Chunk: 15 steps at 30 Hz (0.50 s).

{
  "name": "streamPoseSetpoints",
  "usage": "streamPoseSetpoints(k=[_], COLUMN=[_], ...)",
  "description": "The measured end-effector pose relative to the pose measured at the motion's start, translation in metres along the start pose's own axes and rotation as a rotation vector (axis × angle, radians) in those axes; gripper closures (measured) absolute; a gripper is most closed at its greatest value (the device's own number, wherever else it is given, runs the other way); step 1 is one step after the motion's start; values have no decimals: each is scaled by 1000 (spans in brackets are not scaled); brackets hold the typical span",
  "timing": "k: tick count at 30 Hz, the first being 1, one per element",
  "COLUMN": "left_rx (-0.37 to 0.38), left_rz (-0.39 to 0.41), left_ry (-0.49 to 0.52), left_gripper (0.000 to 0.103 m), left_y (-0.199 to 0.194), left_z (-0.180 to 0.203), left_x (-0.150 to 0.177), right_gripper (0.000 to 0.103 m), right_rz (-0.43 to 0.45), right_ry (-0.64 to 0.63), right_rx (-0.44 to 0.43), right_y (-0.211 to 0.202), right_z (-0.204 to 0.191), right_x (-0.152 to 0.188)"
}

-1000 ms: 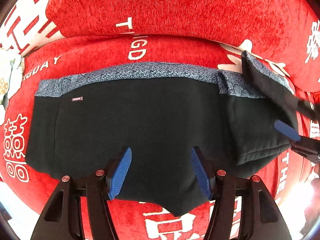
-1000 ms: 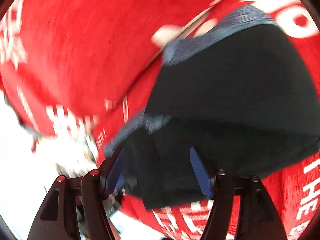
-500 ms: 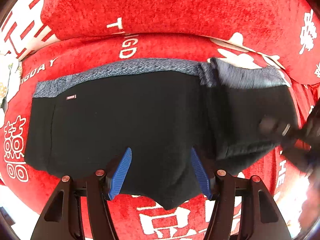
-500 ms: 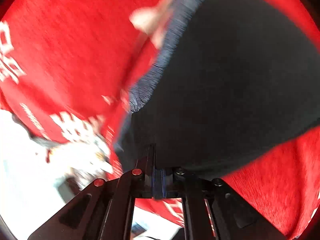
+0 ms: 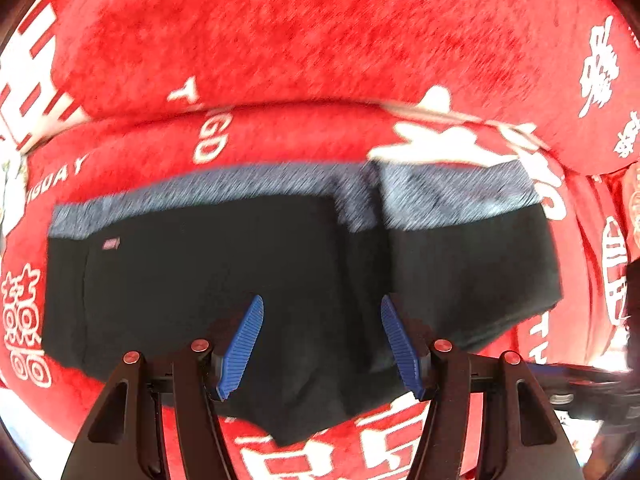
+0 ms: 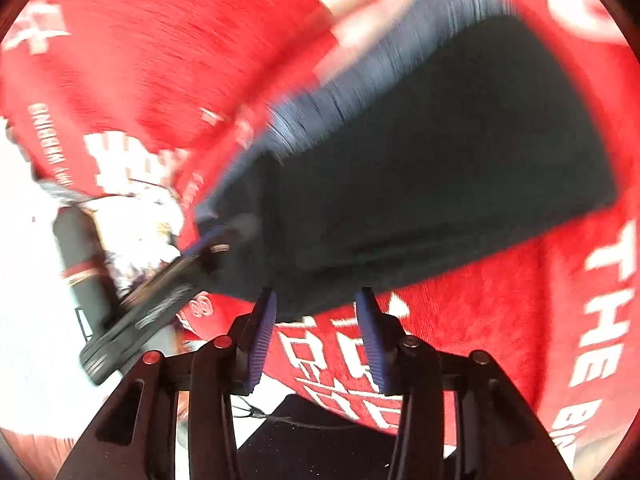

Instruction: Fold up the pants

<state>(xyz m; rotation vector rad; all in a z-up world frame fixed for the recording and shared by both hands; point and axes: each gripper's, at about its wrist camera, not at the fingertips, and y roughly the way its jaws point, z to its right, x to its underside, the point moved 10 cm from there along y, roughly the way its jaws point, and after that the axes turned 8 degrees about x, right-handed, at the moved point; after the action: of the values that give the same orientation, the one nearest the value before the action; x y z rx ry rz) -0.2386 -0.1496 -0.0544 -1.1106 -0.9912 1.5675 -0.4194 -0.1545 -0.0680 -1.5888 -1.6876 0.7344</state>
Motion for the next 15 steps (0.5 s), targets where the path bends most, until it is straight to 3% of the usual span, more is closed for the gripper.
streamPoseSetpoints(k=[2,3,6,9,10,12,15], left_rx=[9,20,27,-20,-31,-46,-7], left_rz=[13,11,15,-18,-33,-72,-65], left_ry=[11,15,23,21,16,-4,-13], left_gripper=[40,38,36,36,36,36,36], left_y=[3,8,23,48,54,63,55], left_z=[9,16,31,33,31,22,18], left_x=[-12,-19,-32,-31,-27,-10,7], right_gripper=[62,73,86,87,87,87,87], right_rz=[136,187,277,281,240,172,164], right_ry=[-35,-32,48,59,54,99,80], right_rx=[53,78,147,183,204,202,156], right_y=[-36,-48,-60,-34,-15,20,34], right_z=[6,13,47,56,63,67,48], right_x=[-30,-46,-104,-140,-144,-136,-119])
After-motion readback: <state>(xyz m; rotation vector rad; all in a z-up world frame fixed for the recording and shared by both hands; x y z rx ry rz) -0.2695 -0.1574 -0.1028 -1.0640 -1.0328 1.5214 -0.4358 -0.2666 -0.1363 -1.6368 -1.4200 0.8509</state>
